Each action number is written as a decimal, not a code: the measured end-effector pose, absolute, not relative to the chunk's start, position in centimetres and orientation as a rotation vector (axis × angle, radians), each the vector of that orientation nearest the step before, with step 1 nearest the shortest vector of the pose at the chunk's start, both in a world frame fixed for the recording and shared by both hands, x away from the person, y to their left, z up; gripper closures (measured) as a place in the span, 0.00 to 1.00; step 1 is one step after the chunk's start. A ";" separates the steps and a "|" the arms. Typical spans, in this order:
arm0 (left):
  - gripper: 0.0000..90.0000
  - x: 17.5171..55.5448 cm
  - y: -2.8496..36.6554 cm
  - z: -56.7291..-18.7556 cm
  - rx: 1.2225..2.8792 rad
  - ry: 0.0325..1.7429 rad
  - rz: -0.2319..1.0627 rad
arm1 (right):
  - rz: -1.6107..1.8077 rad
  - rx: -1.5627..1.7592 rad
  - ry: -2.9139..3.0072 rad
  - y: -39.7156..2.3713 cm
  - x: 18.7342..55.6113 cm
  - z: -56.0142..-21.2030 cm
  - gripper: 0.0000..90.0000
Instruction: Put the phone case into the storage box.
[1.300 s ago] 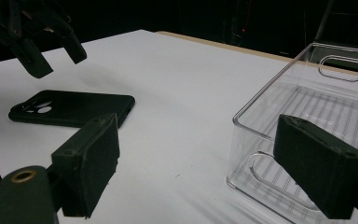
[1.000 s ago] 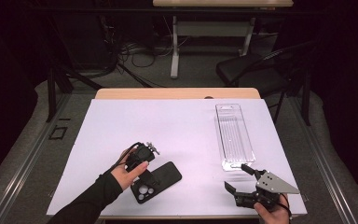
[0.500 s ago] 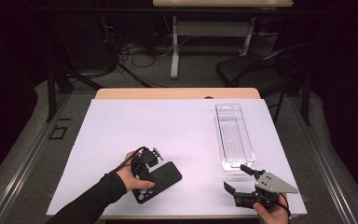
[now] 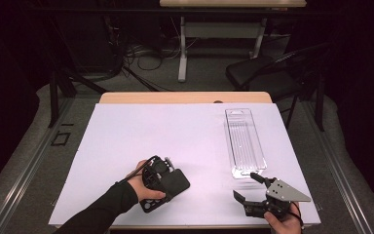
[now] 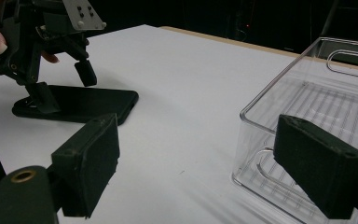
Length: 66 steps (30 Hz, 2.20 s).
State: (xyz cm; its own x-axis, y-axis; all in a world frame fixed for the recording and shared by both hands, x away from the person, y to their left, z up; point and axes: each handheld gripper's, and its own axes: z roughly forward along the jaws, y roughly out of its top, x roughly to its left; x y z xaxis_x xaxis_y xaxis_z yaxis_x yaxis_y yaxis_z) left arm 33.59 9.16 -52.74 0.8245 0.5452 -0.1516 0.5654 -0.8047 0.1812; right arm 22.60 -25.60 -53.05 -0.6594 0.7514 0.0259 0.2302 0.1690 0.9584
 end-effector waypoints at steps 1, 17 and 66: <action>0.05 33.6 9.1 -52.8 2.789 0.859 -0.134 | 1.505 0.926 1.992 -25.6 22.6 -53.1 0.16; 0.05 33.6 8.7 -53.4 2.835 0.863 -0.130 | 1.506 0.926 1.994 -25.6 22.6 -53.1 0.16; 0.08 34.0 7.0 -53.7 2.977 0.917 -0.063 | 1.495 0.915 2.013 -25.5 22.7 -53.2 0.16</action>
State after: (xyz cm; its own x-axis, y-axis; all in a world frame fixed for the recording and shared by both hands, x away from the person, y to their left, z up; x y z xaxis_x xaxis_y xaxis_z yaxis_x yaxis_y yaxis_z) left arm 34.02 6.96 -53.67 0.8258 0.5620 -0.0460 0.5630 -0.8263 0.0124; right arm 22.65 -25.51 -53.25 -0.6685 0.7434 0.0199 0.2340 0.1849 0.9545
